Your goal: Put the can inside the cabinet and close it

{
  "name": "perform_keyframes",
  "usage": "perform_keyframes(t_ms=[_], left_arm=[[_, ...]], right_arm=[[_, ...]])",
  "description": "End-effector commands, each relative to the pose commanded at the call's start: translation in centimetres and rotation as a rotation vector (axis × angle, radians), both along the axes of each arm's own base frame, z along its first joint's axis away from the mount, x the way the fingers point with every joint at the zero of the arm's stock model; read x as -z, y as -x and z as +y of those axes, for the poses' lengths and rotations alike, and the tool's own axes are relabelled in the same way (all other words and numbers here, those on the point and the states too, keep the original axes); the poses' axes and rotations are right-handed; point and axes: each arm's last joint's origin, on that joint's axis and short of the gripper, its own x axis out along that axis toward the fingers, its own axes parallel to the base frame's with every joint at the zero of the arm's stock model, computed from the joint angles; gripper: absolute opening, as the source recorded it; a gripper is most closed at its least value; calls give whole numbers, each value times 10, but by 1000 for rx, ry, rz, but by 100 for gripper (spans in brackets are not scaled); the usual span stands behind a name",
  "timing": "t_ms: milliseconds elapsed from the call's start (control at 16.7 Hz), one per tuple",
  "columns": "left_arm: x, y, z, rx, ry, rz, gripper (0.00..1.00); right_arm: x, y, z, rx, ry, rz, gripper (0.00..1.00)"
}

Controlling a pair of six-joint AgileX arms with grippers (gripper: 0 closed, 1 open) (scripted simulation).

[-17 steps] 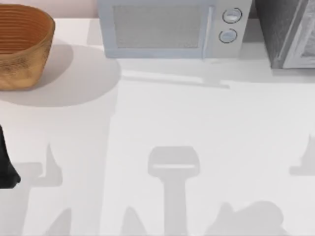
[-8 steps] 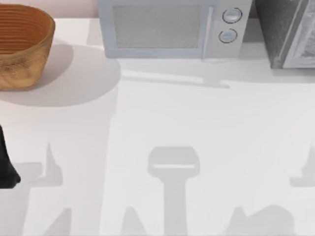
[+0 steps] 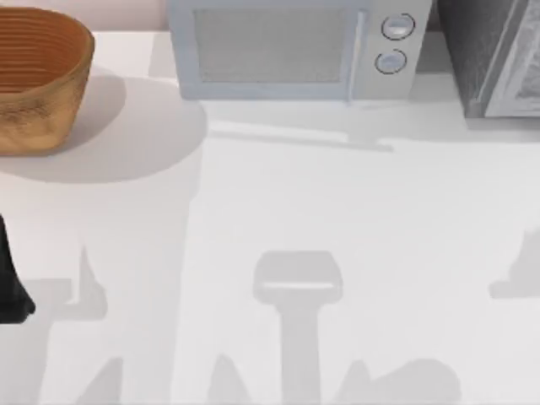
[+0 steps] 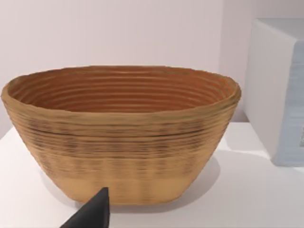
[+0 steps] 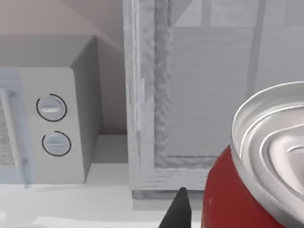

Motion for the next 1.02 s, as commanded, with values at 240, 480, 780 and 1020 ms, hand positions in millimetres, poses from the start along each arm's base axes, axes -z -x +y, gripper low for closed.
perform_keyframes(t_ms=[240,480,780,1020], left_arm=[[0,0,0,0,0,0,100],[0,0,0,0,0,0,100],[0,0,0,0,0,0,100],[0,0,0,0,0,0,100]], right_arm=[[-79,-15,4,1,3,6,0],[-165,-47,13,2,4,2,0],[-248,-100,29,2,3,-16,0],[-285,-133,40,0,0,-31,0]])
